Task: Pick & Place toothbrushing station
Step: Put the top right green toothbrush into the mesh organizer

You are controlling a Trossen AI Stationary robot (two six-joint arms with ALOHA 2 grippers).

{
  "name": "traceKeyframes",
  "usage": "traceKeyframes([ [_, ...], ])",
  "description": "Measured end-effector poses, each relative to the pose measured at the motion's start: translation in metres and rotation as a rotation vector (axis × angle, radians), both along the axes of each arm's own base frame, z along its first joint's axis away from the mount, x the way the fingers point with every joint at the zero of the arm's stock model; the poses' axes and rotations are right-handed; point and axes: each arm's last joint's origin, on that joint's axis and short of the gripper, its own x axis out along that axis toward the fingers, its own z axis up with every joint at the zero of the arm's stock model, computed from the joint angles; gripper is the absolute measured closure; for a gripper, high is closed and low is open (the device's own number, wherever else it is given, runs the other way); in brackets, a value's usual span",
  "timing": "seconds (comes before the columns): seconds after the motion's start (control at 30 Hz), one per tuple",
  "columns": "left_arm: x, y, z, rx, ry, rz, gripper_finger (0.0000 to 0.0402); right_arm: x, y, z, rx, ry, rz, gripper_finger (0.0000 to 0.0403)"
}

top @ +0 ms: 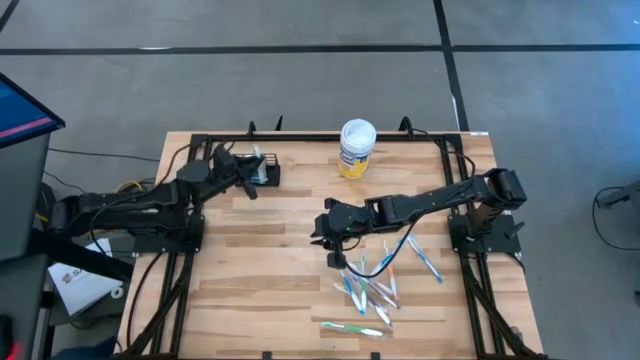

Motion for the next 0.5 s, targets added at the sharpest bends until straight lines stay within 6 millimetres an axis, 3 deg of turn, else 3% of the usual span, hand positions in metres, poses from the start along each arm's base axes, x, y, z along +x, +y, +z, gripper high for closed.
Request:
traceKeyframes([
  [0.2,-0.008,0.007,0.022,0.041,-0.011,0.064,0.0396,-0.001,0.003,-0.001,-0.005,0.002,-0.004,0.0328],
  [0.5,-0.037,0.018,0.025,0.050,0.025,0.278,0.0396,-0.003,0.012,-0.001,-0.047,-0.005,-0.025,0.0328],
])
